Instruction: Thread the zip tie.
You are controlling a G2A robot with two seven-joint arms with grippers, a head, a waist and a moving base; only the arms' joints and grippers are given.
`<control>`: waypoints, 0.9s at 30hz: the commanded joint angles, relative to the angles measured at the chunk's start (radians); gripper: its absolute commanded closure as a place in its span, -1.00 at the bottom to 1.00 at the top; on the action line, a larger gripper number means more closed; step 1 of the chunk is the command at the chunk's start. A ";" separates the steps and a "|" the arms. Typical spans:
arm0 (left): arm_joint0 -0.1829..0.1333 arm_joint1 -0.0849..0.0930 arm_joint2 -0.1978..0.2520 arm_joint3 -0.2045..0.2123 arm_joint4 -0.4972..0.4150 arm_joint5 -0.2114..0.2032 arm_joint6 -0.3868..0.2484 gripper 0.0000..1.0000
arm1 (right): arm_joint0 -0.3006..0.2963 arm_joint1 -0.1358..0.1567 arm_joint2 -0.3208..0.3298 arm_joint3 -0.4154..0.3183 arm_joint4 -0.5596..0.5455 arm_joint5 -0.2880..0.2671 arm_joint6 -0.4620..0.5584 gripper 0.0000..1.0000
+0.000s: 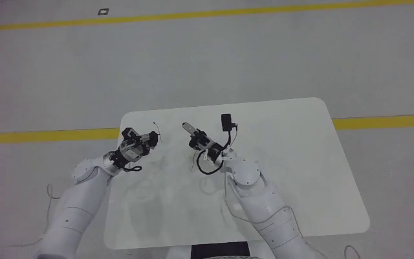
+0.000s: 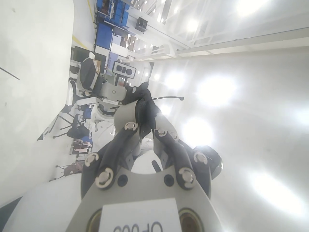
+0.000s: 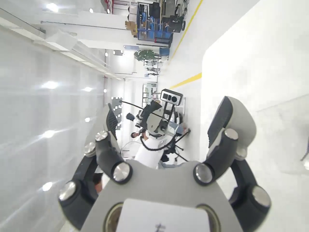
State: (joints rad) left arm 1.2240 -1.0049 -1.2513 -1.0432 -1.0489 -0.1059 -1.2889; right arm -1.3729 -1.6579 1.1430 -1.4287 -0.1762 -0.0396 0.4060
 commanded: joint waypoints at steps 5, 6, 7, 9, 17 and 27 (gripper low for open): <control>0.005 -0.002 0.004 -0.007 -0.012 0.015 0.024 1.00 | -0.008 -0.001 -0.002 0.007 0.021 0.006 0.009 -1.00; 0.006 -0.003 0.005 -0.010 -0.015 0.018 0.031 1.00 | -0.004 0.000 0.000 0.019 0.040 0.018 0.020 -1.00; 0.007 -0.004 0.008 -0.012 -0.016 0.021 0.031 1.00 | 0.005 0.001 0.000 0.030 0.033 0.020 0.021 -1.00; 0.005 -0.008 0.009 -0.011 -0.057 0.045 -0.001 1.00 | 0.008 -0.003 0.000 0.056 0.166 0.011 0.074 -1.00; -0.018 -0.018 0.020 0.017 -0.116 0.059 -0.101 1.00 | 0.059 -0.009 -0.003 0.176 0.458 -0.014 0.217 -1.00; -0.023 -0.022 0.032 0.018 -0.119 0.059 -0.095 1.00 | 0.082 -0.015 -0.006 0.214 0.589 -0.017 0.280 -1.00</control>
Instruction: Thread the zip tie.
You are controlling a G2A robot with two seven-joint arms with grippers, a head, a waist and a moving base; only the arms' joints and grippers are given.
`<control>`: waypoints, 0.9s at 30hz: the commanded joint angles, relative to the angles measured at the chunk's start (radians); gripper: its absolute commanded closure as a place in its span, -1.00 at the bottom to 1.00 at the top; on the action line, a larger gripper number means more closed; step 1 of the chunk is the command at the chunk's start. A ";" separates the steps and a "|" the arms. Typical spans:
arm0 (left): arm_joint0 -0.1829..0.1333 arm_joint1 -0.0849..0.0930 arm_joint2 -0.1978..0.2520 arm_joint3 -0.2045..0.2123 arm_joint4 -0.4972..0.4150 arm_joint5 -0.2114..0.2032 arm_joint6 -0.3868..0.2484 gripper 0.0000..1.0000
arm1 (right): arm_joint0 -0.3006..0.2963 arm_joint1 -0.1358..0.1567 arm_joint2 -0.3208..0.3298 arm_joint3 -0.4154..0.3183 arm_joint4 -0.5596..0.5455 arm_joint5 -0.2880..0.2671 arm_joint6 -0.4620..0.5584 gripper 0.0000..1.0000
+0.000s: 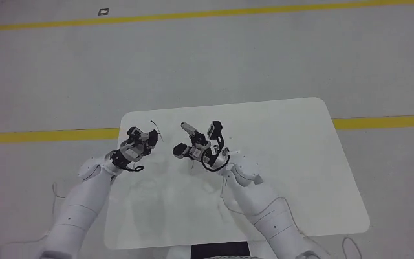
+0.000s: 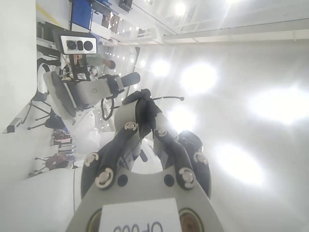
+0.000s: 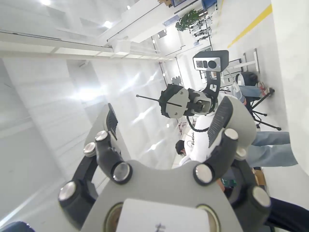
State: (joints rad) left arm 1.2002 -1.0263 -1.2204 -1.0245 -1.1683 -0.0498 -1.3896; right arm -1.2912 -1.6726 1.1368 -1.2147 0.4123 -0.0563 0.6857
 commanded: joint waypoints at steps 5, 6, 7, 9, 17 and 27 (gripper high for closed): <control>0.014 -0.005 0.007 -0.028 -0.017 0.011 0.027 1.00 | -0.011 0.000 -0.007 -0.005 0.070 0.012 0.009 -1.00; 0.015 -0.006 0.006 -0.030 -0.022 0.006 0.021 1.00 | -0.009 0.000 -0.007 0.001 0.097 0.014 0.023 -1.00; 0.015 -0.007 0.005 -0.031 -0.025 -0.002 0.015 1.00 | -0.007 0.001 -0.008 0.006 0.114 0.016 0.034 -1.00; 0.014 -0.009 0.004 -0.028 -0.035 -0.016 0.005 1.00 | -0.001 0.001 -0.009 0.019 0.145 0.021 0.052 -1.00; 0.007 -0.018 0.015 -0.022 -0.050 -0.062 0.000 1.00 | 0.020 -0.001 -0.030 0.060 0.248 0.022 0.091 -1.00; 0.006 -0.020 0.021 -0.022 -0.051 -0.070 0.000 1.00 | 0.053 -0.007 -0.088 0.105 0.253 -0.024 0.073 -0.02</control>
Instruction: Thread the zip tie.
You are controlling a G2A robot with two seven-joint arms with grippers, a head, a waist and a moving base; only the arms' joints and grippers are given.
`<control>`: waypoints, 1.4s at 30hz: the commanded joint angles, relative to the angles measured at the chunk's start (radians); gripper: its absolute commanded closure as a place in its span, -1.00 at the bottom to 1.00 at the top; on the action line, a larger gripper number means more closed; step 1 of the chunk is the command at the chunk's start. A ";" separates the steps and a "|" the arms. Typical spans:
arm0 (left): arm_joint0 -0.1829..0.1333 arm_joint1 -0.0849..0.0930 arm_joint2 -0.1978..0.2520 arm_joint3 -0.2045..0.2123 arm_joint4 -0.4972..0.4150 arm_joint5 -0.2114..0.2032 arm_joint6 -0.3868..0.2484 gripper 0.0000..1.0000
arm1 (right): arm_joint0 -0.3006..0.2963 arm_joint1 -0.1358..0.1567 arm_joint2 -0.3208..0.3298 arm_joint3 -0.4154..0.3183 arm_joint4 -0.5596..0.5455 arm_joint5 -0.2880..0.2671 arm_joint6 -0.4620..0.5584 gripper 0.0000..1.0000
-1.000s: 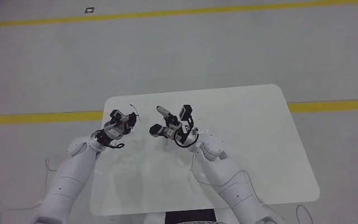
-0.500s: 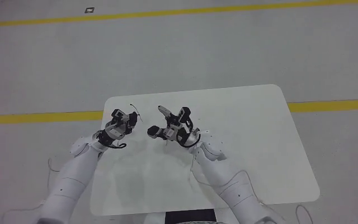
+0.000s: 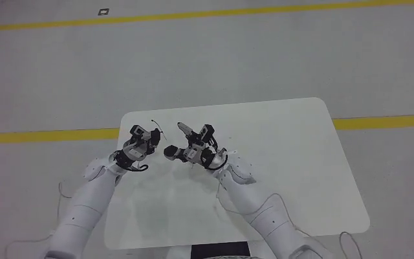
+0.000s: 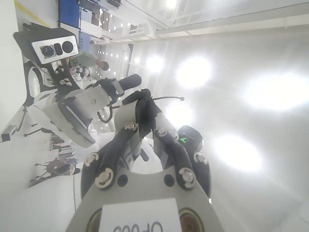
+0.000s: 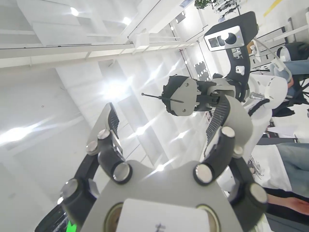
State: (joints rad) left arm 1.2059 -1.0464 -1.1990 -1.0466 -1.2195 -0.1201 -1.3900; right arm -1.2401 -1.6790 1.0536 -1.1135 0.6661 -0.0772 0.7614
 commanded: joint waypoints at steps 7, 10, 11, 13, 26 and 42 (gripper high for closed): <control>0.000 0.000 0.000 0.000 0.000 0.000 0.000 1.00 | 0.020 -0.003 -0.027 0.029 0.014 -0.023 -0.011 0.18; 0.000 0.000 0.000 0.000 0.000 0.000 0.000 1.00 | 0.023 -0.003 -0.034 0.035 0.014 -0.043 -0.019 0.24; 0.000 0.000 0.000 0.000 0.000 0.000 0.000 1.00 | 0.023 -0.003 -0.036 0.036 0.014 -0.050 -0.020 0.28; 0.000 0.000 0.000 0.000 0.000 0.000 0.000 1.00 | 0.024 -0.003 -0.040 0.038 0.014 -0.061 -0.024 0.30; 0.000 0.000 0.000 0.000 0.000 0.000 0.000 1.00 | 0.023 0.000 -0.057 0.039 0.018 -0.095 -0.037 0.50; 0.000 0.000 0.000 0.000 0.000 0.000 0.000 1.00 | 0.026 0.007 -0.065 0.038 0.020 -0.115 -0.048 0.76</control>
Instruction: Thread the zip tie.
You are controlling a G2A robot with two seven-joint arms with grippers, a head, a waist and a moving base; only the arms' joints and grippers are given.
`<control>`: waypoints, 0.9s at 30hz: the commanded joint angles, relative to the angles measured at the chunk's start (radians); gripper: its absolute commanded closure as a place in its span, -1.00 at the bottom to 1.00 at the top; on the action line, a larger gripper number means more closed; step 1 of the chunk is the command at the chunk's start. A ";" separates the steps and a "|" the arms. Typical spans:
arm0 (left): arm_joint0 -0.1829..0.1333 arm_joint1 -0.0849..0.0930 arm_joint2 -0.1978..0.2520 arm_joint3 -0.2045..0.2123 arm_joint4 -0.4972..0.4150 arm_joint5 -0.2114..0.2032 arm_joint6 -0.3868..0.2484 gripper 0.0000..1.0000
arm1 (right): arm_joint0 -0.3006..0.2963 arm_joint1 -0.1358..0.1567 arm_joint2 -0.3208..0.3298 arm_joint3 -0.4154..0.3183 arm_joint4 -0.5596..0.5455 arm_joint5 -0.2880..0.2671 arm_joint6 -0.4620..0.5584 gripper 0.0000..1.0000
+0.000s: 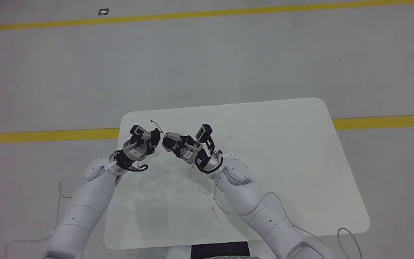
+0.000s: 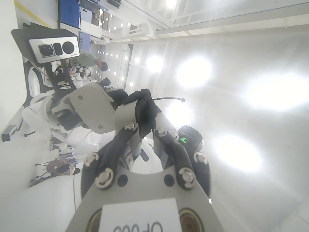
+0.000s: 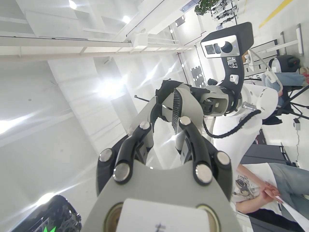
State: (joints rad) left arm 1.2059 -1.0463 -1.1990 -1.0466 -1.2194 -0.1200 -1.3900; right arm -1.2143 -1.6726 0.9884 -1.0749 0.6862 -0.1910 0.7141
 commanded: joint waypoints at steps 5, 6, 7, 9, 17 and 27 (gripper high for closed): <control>0.000 0.000 0.000 0.000 0.000 0.000 0.000 1.00 | 0.001 0.003 -0.003 -0.003 -0.011 -0.015 -0.012 1.00; 0.000 0.000 0.000 0.000 0.000 0.000 0.000 1.00 | 0.000 0.003 -0.003 -0.005 -0.014 -0.016 -0.014 1.00; 0.000 0.000 0.000 0.000 0.000 0.000 0.000 1.00 | 0.001 0.004 -0.002 -0.006 -0.020 -0.019 -0.017 1.00; 0.000 0.000 0.000 0.000 0.000 0.000 0.000 1.00 | -0.001 0.007 0.001 -0.011 -0.029 -0.026 -0.024 1.00; 0.000 0.000 0.000 0.000 0.000 0.000 0.000 1.00 | -0.015 0.019 0.023 -0.033 -0.042 -0.031 -0.038 1.00; 0.000 0.000 0.000 0.000 0.000 0.000 0.000 1.00 | -0.028 0.031 0.038 -0.058 -0.052 -0.024 -0.050 1.00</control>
State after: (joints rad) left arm 1.2059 -1.0463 -1.1990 -1.0466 -1.2194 -0.1200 -1.3900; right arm -1.2416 -1.6419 1.0265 -1.1317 0.6344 -0.2154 0.6648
